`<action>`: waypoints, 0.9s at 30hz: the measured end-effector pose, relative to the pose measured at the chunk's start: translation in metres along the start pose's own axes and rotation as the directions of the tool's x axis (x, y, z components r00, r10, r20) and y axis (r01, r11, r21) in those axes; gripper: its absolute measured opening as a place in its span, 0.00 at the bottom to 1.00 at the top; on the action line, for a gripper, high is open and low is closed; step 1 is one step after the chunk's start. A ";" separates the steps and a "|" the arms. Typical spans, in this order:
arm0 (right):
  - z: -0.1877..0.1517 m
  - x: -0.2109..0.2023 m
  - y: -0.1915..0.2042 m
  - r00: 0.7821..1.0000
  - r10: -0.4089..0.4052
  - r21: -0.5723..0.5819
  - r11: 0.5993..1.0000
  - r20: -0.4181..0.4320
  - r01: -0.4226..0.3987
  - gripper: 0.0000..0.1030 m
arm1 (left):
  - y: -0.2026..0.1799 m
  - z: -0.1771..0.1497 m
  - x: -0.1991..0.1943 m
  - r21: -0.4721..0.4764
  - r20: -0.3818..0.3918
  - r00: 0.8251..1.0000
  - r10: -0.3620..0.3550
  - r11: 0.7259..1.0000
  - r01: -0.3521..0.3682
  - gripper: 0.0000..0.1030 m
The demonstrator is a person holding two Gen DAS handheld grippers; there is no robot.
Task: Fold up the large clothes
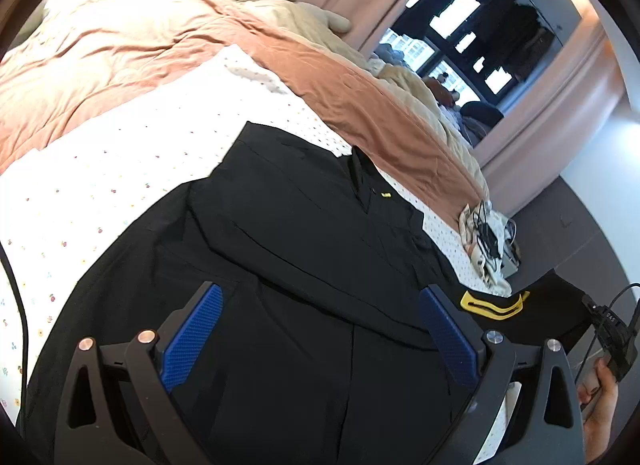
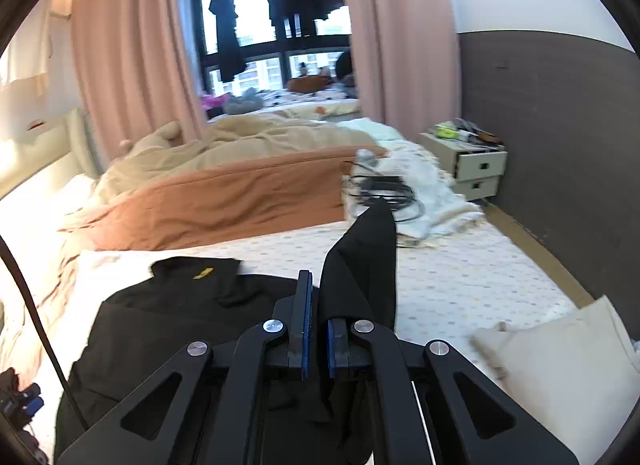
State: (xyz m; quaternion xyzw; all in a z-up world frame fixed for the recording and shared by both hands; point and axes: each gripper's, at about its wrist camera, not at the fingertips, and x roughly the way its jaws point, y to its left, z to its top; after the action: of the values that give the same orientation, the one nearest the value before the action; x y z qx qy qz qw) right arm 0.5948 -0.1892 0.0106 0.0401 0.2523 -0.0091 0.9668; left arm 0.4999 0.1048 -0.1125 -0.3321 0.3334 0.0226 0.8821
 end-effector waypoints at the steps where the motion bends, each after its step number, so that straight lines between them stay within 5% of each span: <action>1: 0.002 0.005 0.003 1.000 0.012 -0.003 1.000 -0.003 -0.012 0.02 | 0.005 0.003 -0.002 -0.015 0.006 1.000 -0.003 1.000 0.003 0.98; 15: -0.006 0.076 0.061 0.973 0.220 0.052 0.975 -0.075 -0.216 0.02 | 0.058 0.020 -0.019 -0.178 0.064 0.998 0.014 0.984 -0.003 0.98; 27: -0.104 0.190 0.093 0.902 0.277 0.175 0.957 -0.331 -0.229 0.03 | 0.101 0.027 -0.039 -0.332 0.128 0.987 0.101 0.942 -0.054 0.98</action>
State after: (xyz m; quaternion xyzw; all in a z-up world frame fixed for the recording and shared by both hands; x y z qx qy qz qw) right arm 0.7137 -0.0876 -0.1661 0.1372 0.4125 0.1074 0.8941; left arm 0.4586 0.2067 -0.1312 -0.4579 0.2736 0.1361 0.8348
